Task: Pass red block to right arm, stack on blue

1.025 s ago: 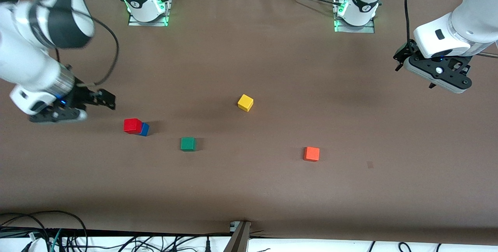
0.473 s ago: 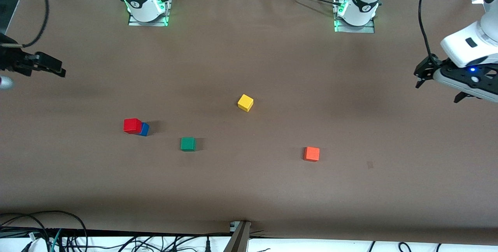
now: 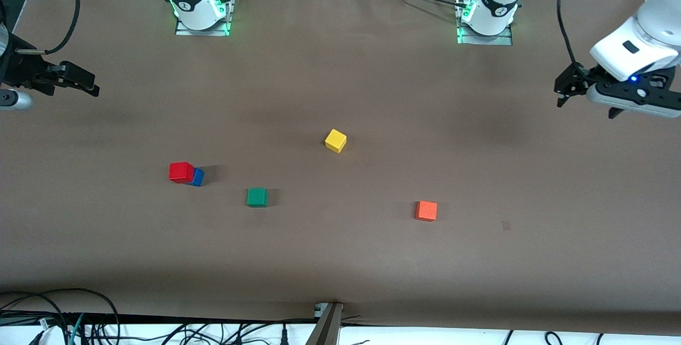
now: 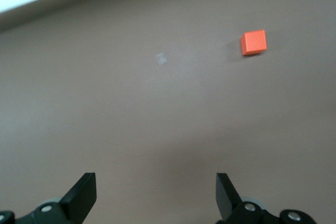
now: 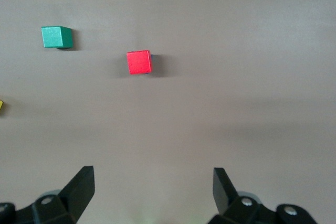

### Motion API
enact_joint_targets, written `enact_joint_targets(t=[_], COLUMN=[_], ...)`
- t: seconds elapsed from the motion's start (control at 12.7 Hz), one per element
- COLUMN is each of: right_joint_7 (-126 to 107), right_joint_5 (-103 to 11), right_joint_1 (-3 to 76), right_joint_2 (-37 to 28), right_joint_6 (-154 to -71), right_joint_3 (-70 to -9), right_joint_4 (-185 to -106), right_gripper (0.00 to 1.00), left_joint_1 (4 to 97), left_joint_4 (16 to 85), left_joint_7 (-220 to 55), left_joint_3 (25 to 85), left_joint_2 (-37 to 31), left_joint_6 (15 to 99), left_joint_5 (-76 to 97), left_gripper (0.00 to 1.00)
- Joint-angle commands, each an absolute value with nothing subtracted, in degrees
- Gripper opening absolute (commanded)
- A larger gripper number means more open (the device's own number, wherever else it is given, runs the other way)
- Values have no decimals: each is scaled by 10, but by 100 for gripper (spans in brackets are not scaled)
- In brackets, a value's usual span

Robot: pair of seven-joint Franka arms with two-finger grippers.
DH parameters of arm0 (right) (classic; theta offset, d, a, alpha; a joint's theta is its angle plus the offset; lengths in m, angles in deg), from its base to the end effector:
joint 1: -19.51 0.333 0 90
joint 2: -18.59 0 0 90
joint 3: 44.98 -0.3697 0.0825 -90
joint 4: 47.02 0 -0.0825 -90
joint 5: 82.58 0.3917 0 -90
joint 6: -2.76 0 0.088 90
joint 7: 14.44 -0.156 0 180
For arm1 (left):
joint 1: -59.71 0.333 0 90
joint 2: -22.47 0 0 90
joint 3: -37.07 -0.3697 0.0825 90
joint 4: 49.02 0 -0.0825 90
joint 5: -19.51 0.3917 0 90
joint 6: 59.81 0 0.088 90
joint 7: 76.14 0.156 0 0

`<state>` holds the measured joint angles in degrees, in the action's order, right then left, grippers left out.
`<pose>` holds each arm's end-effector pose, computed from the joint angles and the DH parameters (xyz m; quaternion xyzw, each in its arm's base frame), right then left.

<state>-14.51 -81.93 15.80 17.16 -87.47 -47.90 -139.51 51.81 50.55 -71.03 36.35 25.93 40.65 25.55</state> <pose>0.5659 -0.0064 0.5947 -0.9994 0.0077 0.0321 0.0065 0.5554 -0.0552 0.5992 -0.9914 0.1144 -0.0388 0.0511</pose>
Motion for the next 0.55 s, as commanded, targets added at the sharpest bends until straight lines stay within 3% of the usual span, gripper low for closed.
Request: enact_joint_targets(t=[0.0, 0.47], right_joint_7=[-146, -146], right_joint_5=[-821, -821], right_joint_1=[150, 149], right_joint_2=[186, 180], right_joint_6=[-883, -881], right_joint_3=[-487, -486], right_joint_4=[-1412, -1411], right_gripper=[100, 100], left_joint_1=[509, 518], left_joint_4=[543, 551], left_joint_7=[-775, -790], left_joint_3=[355, 344], left_joint_2=[282, 279], left_joint_6=[421, 413], left_joint_5=[259, 199], left_gripper=[100, 100])
